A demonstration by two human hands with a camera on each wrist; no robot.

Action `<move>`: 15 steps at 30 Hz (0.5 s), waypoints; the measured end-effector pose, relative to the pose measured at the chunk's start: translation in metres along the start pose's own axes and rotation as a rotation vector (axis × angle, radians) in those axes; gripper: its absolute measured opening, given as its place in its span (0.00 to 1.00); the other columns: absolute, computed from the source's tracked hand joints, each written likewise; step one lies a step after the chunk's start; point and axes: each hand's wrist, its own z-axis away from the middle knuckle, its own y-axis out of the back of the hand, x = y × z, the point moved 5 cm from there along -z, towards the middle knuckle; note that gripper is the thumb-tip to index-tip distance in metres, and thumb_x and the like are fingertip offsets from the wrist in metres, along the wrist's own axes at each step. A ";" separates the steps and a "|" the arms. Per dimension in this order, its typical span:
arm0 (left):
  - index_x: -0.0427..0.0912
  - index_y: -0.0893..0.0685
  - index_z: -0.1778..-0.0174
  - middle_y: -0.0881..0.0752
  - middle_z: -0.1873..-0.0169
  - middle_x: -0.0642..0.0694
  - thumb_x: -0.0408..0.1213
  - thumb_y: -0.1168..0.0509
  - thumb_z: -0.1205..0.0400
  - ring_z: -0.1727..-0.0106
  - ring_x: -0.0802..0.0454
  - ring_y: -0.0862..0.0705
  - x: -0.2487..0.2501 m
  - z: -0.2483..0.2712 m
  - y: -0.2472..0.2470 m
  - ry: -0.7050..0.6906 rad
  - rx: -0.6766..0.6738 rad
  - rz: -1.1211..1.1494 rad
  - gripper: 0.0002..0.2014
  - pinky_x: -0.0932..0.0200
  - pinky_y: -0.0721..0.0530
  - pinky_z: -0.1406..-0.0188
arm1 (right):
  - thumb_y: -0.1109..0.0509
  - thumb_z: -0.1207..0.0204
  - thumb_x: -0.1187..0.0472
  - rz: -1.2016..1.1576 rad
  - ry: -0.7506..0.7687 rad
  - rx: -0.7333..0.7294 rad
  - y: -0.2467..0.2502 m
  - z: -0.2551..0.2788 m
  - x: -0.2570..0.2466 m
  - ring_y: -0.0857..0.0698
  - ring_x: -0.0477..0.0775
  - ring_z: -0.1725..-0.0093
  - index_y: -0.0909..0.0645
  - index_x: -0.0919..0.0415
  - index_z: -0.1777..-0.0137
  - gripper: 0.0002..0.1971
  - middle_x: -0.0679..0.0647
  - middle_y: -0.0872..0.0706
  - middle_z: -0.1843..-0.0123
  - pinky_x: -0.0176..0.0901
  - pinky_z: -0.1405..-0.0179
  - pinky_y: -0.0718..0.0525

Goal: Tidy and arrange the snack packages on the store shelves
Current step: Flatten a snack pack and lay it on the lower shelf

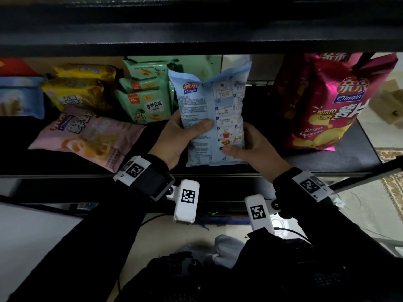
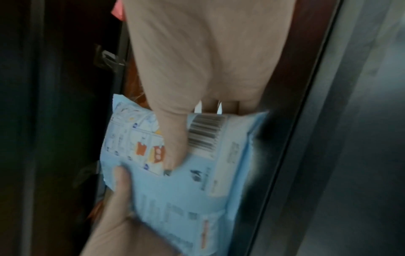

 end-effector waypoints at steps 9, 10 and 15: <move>0.60 0.57 0.16 0.37 0.18 0.53 0.46 0.49 0.13 0.21 0.53 0.30 0.005 0.022 -0.034 0.000 -0.309 0.009 0.32 0.44 0.28 0.23 | 0.42 0.15 0.53 -0.051 0.042 0.112 -0.002 -0.008 -0.025 0.18 0.40 0.38 0.31 0.54 0.27 0.18 0.49 0.20 0.32 0.29 0.43 0.20; 0.59 0.59 0.16 0.42 0.16 0.53 0.46 0.52 0.12 0.18 0.53 0.36 0.005 0.025 -0.039 -0.057 -0.308 -0.059 0.30 0.43 0.34 0.19 | 0.40 0.19 0.46 -0.090 0.057 0.109 -0.005 -0.006 -0.030 0.18 0.39 0.37 0.30 0.53 0.26 0.23 0.49 0.20 0.31 0.29 0.43 0.20; 0.55 0.64 0.17 0.58 0.15 0.54 0.63 0.51 0.22 0.15 0.53 0.61 -0.001 0.042 -0.052 -0.216 -0.349 -0.348 0.41 0.41 0.55 0.15 | 0.29 0.37 0.46 -0.333 0.122 0.165 -0.008 0.002 -0.045 0.19 0.51 0.32 0.43 0.58 0.22 0.45 0.55 0.23 0.28 0.48 0.34 0.19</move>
